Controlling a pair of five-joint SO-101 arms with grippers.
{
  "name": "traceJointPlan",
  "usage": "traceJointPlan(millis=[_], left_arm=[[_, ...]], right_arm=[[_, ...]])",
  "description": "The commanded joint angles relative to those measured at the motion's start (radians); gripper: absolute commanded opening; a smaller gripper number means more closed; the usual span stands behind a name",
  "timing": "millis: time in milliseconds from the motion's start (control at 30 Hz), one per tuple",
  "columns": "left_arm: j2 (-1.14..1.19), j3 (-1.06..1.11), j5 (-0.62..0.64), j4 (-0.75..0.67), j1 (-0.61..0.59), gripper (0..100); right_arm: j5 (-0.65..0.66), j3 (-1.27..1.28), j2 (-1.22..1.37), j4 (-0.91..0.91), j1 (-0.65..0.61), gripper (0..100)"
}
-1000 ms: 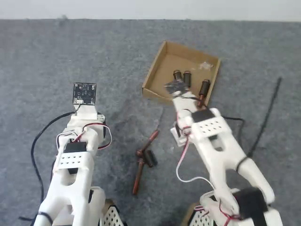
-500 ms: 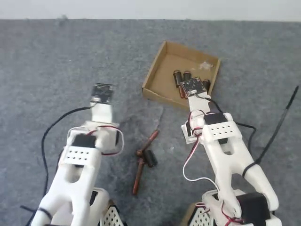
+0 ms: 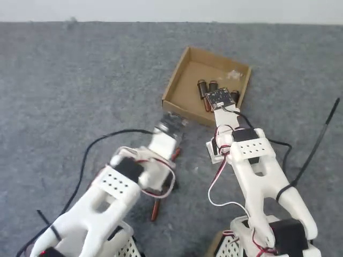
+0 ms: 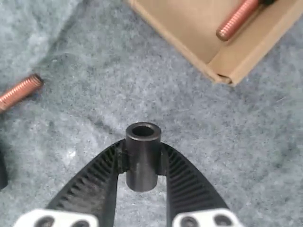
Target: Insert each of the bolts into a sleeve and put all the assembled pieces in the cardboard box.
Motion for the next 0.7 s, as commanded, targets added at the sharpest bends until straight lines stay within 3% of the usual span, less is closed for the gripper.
traceJointPlan(millis=[0, 267, 500, 667], left_arm=[[0.005, 0.015, 0.009, -0.028, 0.084, 2], [0.025, 0.036, 0.009, -0.040, 0.084, 2], [0.324, -0.105, 0.009, -0.023, 0.083, 1], [0.344, -0.116, 0.008, -0.012, 0.081, 1]], right_arm=[[-0.006, -0.003, -0.051, -0.018, 0.012, 0.6], [-0.006, -0.003, -0.051, -0.031, 0.013, 0.6], [-0.008, -0.002, -0.051, -0.031, 0.013, 0.6], [-0.008, -0.002, -0.051, -0.028, 0.013, 0.6]])
